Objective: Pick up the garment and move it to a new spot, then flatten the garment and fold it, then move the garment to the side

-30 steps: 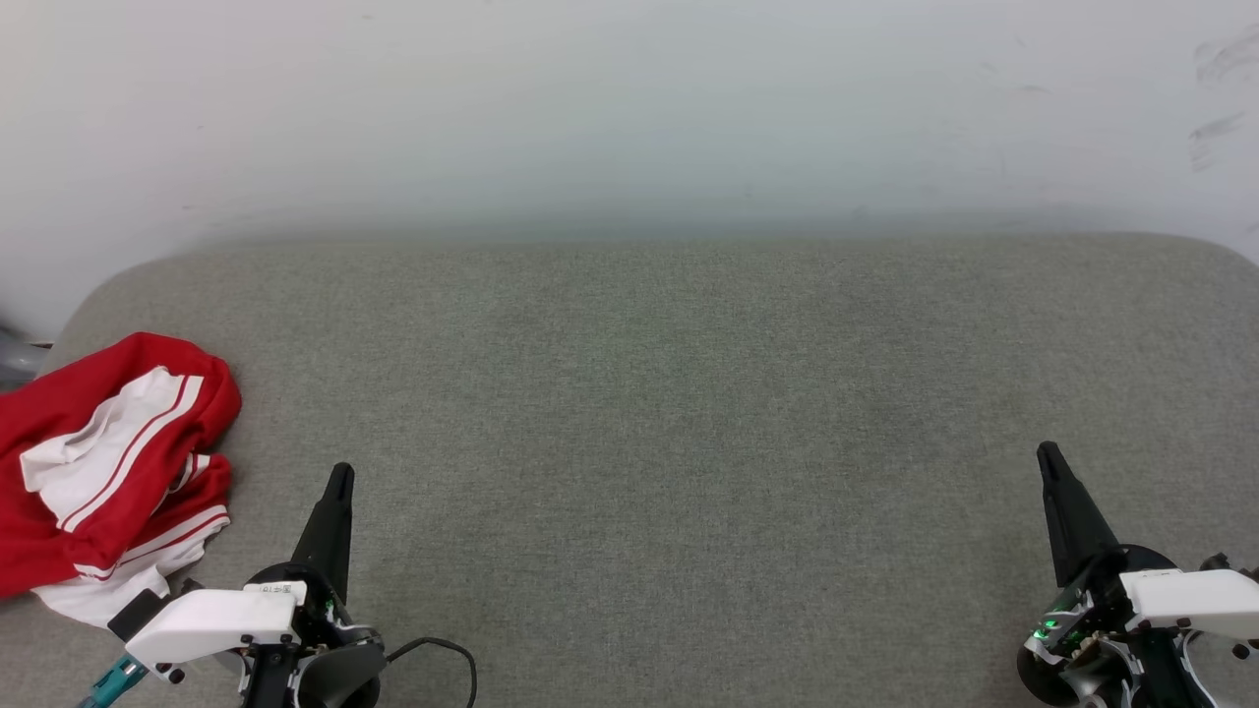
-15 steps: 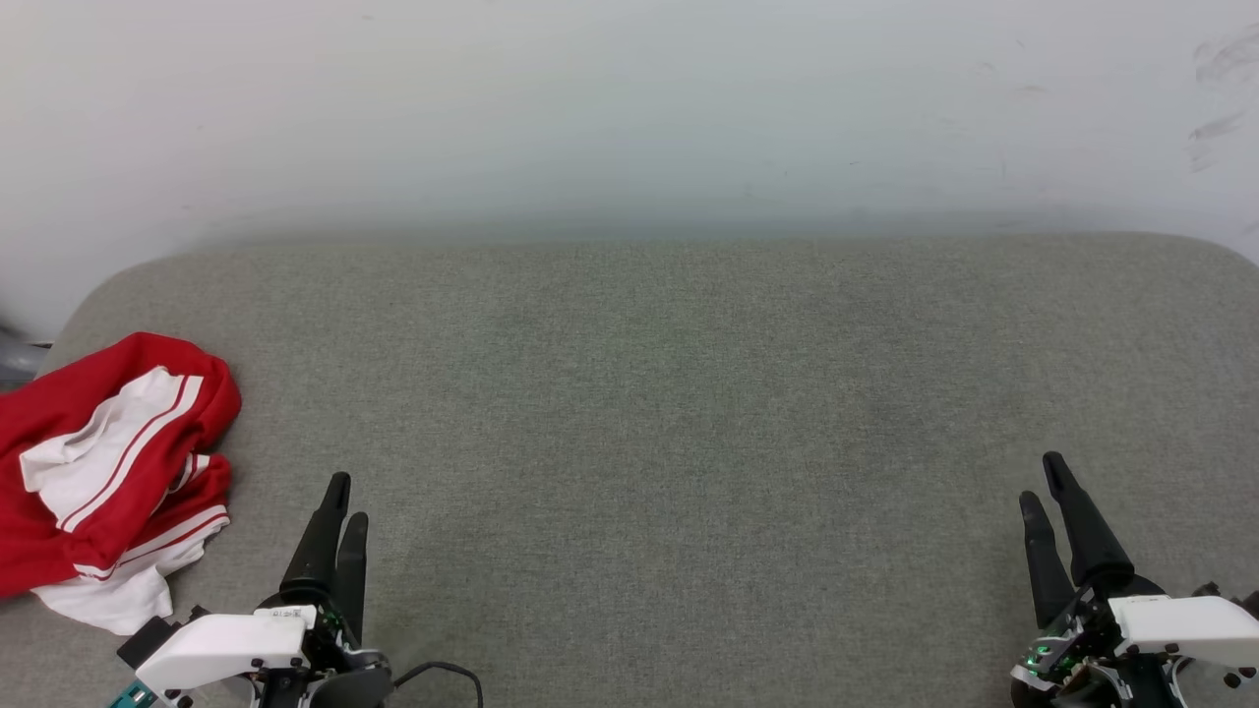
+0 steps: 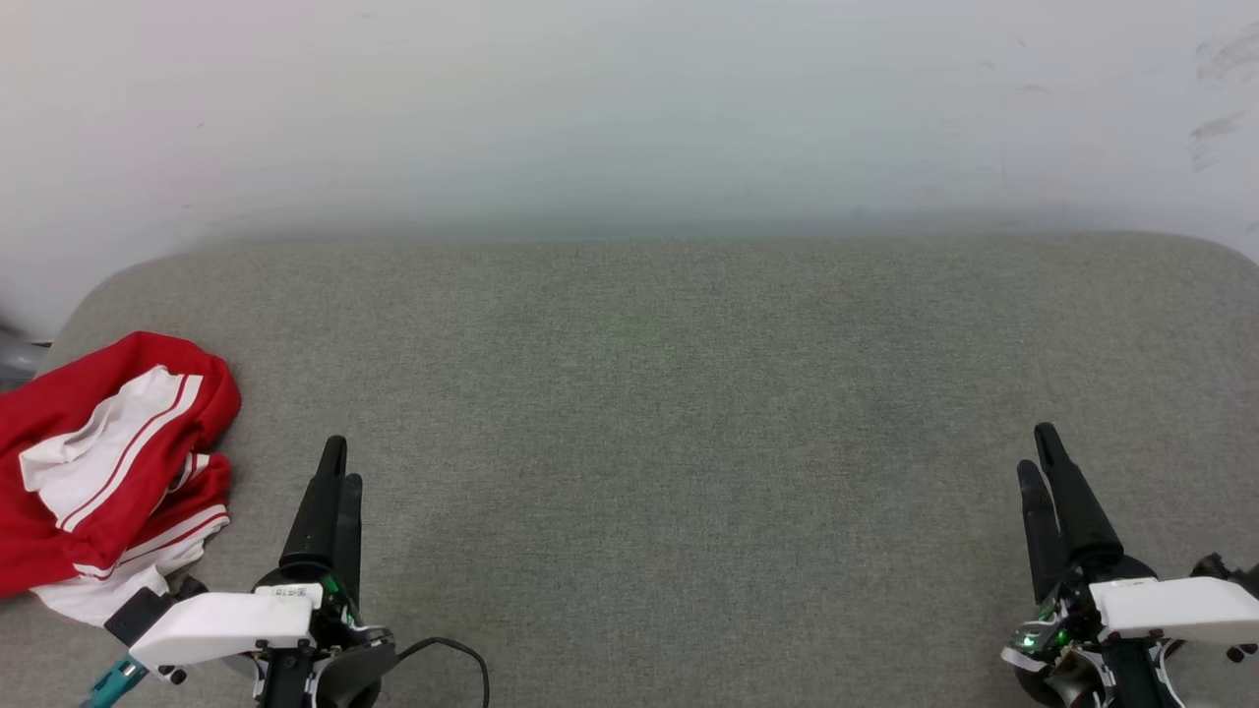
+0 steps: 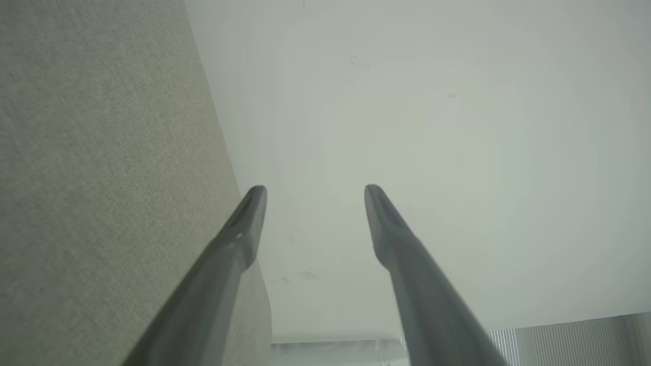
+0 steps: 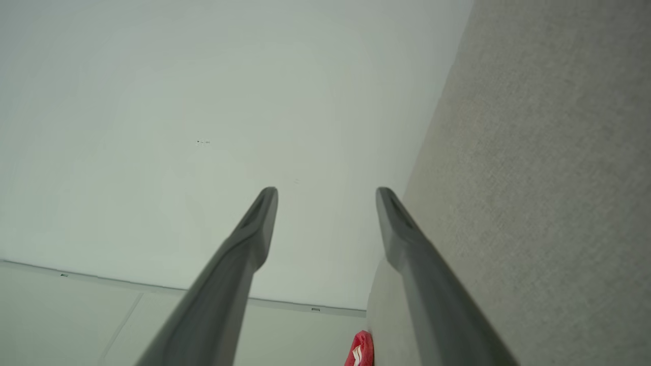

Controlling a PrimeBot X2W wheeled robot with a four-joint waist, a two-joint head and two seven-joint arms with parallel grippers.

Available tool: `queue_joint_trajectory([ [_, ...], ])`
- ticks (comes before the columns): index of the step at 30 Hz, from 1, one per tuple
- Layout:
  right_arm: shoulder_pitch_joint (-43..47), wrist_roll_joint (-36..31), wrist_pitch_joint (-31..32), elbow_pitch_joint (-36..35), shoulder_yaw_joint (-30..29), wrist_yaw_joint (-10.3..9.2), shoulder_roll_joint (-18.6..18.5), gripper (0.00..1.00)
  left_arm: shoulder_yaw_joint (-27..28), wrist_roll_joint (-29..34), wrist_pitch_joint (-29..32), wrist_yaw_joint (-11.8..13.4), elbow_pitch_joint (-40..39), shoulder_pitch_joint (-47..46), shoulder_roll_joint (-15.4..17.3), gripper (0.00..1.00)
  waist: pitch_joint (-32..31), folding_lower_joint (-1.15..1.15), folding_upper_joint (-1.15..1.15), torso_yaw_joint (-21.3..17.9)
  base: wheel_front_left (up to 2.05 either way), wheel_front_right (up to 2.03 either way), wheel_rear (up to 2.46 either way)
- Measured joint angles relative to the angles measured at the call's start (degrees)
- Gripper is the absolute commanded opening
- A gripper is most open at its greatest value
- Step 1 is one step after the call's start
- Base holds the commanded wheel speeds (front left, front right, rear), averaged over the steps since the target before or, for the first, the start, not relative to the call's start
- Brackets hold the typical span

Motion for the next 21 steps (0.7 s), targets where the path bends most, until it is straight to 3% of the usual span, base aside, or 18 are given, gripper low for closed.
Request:
queue_joint_trajectory([
  [6, 0.0, -9.2, -1.3, -1.7, 0.3, 0.0, -0.5, 1.0, -1.7, 5.6, -1.9, 0.0, -2.4, 0.0, 1.1, 1.0, 0.0, 0.0, 0.0, 0.0, 0.0, 0.0, 0.0],
  [12, 0.0, -24.2, -2.7, -3.6, 1.0, 0.0, -0.9, 1.0, -1.3, 15.9, -3.5, 0.0, -4.7, 0.0, 0.5, 1.0, 0.1, 0.0, 0.0, 0.1, 0.0, 0.0, 0.0],
  [21, 0.0, -40.4, -4.6, -4.9, 1.3, 0.0, -0.8, 1.0, -2.1, 29.2, -5.3, 0.0, -6.3, 0.0, 0.5, 1.0, 0.1, 0.0, 0.0, 0.2, 0.0, 0.0, 0.0],
])
